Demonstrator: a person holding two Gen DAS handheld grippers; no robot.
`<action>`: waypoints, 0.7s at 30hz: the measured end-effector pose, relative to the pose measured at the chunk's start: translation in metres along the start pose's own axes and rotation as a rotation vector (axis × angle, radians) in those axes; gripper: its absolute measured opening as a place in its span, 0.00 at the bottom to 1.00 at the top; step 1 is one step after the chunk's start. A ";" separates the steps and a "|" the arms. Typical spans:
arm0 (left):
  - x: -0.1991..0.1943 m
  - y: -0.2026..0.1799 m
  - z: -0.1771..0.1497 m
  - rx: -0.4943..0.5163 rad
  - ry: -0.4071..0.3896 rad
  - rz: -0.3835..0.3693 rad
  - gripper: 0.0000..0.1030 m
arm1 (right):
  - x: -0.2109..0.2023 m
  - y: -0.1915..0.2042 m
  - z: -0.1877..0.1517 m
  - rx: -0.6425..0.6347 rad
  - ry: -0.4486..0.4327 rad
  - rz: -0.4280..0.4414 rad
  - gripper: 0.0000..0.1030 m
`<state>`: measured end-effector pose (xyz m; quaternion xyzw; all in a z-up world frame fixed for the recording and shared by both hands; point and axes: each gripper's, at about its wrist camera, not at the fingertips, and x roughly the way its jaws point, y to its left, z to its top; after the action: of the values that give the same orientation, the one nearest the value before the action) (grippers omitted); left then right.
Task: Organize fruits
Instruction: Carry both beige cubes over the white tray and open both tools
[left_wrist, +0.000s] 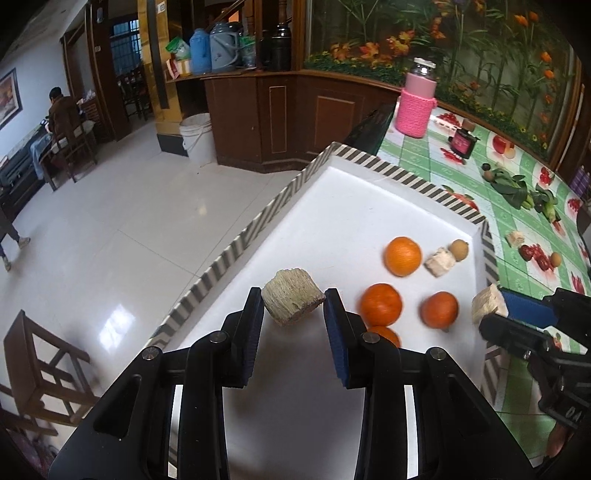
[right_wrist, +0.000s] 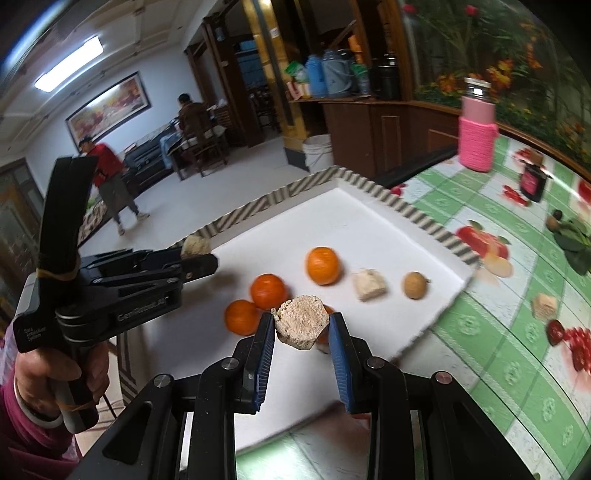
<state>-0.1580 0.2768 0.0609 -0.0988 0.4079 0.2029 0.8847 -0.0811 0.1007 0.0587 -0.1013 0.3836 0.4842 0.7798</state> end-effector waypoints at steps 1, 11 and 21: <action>0.001 0.001 0.000 -0.001 0.002 0.003 0.32 | 0.004 0.004 0.001 -0.009 0.007 0.010 0.28; 0.012 0.012 -0.003 -0.021 0.026 0.001 0.32 | 0.034 0.022 0.001 -0.068 0.091 0.027 0.28; 0.016 0.011 -0.005 -0.018 0.027 0.004 0.32 | 0.047 0.026 -0.002 -0.073 0.127 0.033 0.28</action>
<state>-0.1568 0.2899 0.0454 -0.1086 0.4182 0.2069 0.8778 -0.0927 0.1441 0.0302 -0.1539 0.4158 0.5033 0.7417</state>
